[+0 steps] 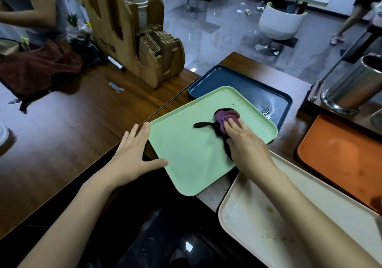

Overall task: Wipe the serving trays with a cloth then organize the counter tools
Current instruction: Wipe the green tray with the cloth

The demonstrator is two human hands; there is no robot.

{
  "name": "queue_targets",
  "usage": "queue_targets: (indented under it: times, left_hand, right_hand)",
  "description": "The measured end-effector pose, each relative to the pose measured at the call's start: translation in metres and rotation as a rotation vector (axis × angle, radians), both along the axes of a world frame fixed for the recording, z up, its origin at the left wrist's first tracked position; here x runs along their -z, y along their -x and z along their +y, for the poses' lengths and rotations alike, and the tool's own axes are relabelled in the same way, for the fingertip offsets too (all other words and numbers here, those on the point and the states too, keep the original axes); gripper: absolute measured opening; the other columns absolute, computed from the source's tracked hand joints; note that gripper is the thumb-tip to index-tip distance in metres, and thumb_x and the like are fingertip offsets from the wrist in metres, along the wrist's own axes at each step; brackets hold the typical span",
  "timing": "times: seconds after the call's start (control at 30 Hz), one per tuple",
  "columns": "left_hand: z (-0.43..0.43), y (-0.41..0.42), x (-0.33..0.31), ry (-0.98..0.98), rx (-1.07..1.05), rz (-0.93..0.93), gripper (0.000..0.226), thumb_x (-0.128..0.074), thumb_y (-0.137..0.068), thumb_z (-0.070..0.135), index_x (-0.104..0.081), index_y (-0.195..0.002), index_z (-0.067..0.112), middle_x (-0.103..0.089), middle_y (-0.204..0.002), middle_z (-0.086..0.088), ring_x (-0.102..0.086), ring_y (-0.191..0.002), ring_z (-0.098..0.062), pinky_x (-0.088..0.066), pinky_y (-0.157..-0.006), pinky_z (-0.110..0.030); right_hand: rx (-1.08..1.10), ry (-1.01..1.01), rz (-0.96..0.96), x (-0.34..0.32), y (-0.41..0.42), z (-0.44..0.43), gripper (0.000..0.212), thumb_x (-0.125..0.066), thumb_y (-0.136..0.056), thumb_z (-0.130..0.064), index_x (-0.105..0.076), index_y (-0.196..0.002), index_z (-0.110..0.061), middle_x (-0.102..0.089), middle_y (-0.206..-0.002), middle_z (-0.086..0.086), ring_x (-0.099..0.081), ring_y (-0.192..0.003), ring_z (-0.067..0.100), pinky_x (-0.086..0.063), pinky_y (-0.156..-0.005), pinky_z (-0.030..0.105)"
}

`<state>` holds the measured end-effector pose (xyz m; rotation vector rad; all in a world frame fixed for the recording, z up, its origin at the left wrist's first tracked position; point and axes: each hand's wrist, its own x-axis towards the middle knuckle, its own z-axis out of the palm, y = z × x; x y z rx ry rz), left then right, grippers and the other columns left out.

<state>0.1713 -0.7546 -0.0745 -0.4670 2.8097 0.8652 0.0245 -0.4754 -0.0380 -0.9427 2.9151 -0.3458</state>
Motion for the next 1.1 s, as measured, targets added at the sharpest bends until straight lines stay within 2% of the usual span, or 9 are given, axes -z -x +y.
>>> queue_targets:
  times: [0.13, 0.23, 0.3, 0.37, 0.5, 0.67, 0.83, 0.97, 1.1]
  left_hand:
    - [-0.003, -0.001, 0.007, 0.013, 0.017, 0.040, 0.140, -0.036, -0.056, 0.107, 0.014, -0.162, 0.029, 0.017, -0.169, 0.012, 0.025, -0.154, -0.012, 0.008, -0.127, -0.045]
    - [-0.002, 0.000, 0.008, 0.028, 0.031, 0.077, 0.142, -0.032, -0.056, 0.108, 0.013, -0.162, 0.026, 0.017, -0.167, 0.014, 0.025, -0.152, -0.007, 0.011, -0.126, -0.039]
    - [-0.002, 0.000, 0.008, 0.030, 0.038, 0.086, 0.144, -0.029, -0.054, 0.109, 0.012, -0.163, 0.025, 0.016, -0.166, 0.014, 0.025, -0.152, -0.005, 0.012, -0.126, -0.038]
    - [-0.002, 0.000, 0.008, 0.031, 0.044, 0.083, 0.145, -0.027, -0.052, 0.110, 0.012, -0.163, 0.025, 0.016, -0.167, 0.013, 0.025, -0.152, -0.005, 0.011, -0.127, -0.039]
    - [-0.003, 0.001, 0.007, 0.040, 0.050, 0.084, 0.144, -0.024, -0.052, 0.110, 0.012, -0.162, 0.025, 0.014, -0.169, 0.011, 0.024, -0.151, -0.006, 0.010, -0.127, -0.039]
    - [-0.003, 0.001, 0.006, 0.052, 0.045, 0.067, 0.143, -0.019, -0.051, 0.111, 0.014, -0.162, 0.027, 0.015, -0.168, 0.010, 0.022, -0.153, -0.008, 0.008, -0.127, -0.043]
    - [-0.002, 0.001, 0.005, 0.043, 0.039, 0.067, 0.142, -0.021, -0.052, 0.110, 0.014, -0.162, 0.027, 0.017, -0.167, 0.013, 0.024, -0.152, -0.007, 0.008, -0.128, -0.042]
    - [-0.002, 0.000, 0.003, 0.004, 0.044, 0.068, 0.146, -0.025, -0.050, 0.111, 0.015, -0.162, 0.026, 0.017, -0.167, 0.013, 0.026, -0.152, -0.007, 0.010, -0.127, -0.041]
    - [-0.004, 0.000, 0.003, -0.018, 0.029, 0.027, 0.144, -0.031, -0.051, 0.109, 0.017, -0.161, 0.030, 0.019, -0.168, 0.013, 0.028, -0.152, -0.011, 0.007, -0.128, -0.047]
  right_hand:
    - [-0.047, 0.024, -0.012, 0.006, -0.011, -0.016, 0.061, -0.048, -0.100, -0.013, -0.032, -0.158, -0.022, -0.025, -0.165, -0.007, -0.013, -0.155, 0.019, -0.021, -0.120, 0.033]
    - [-0.205, 0.092, -0.003, 0.015, -0.034, -0.039, 0.061, -0.059, -0.094, -0.013, -0.043, -0.153, -0.017, -0.037, -0.160, -0.002, -0.025, -0.152, 0.026, -0.032, -0.120, 0.042]
    - [-0.289, 0.094, 0.039, 0.024, -0.050, -0.056, 0.061, -0.065, -0.091, -0.018, -0.047, -0.150, -0.014, -0.044, -0.156, 0.003, -0.032, -0.149, 0.029, -0.034, -0.119, 0.045]
    - [-0.344, 0.088, 0.077, 0.031, -0.062, -0.071, 0.062, -0.070, -0.090, -0.024, -0.050, -0.148, -0.013, -0.048, -0.153, 0.006, -0.036, -0.147, 0.031, -0.031, -0.119, 0.045]
    - [-0.403, 0.092, 0.156, 0.036, -0.070, -0.077, 0.064, -0.075, -0.083, -0.025, -0.055, -0.143, -0.015, -0.056, -0.147, 0.006, -0.047, -0.140, 0.033, -0.041, -0.113, 0.045]
    - [-0.434, 0.102, 0.197, 0.037, -0.074, -0.075, 0.060, -0.073, -0.086, -0.027, -0.054, -0.142, -0.021, -0.056, -0.146, 0.004, -0.048, -0.139, 0.032, -0.041, -0.112, 0.043]
    - [-0.421, 0.117, 0.235, 0.043, -0.077, -0.061, 0.056, -0.072, -0.085, -0.025, -0.060, -0.139, -0.018, -0.059, -0.143, 0.001, -0.051, -0.137, 0.027, -0.046, -0.110, 0.039]
    - [-0.381, 0.099, 0.214, 0.038, -0.056, -0.056, 0.052, -0.047, -0.088, -0.024, -0.059, -0.139, -0.018, -0.058, -0.144, 0.001, -0.052, -0.136, 0.028, -0.047, -0.108, 0.043]
    - [-0.124, 0.028, 0.056, 0.017, 0.005, -0.049, 0.055, -0.049, -0.097, -0.015, -0.043, -0.151, -0.020, -0.037, -0.160, -0.003, -0.028, -0.150, 0.025, -0.043, -0.111, 0.046]
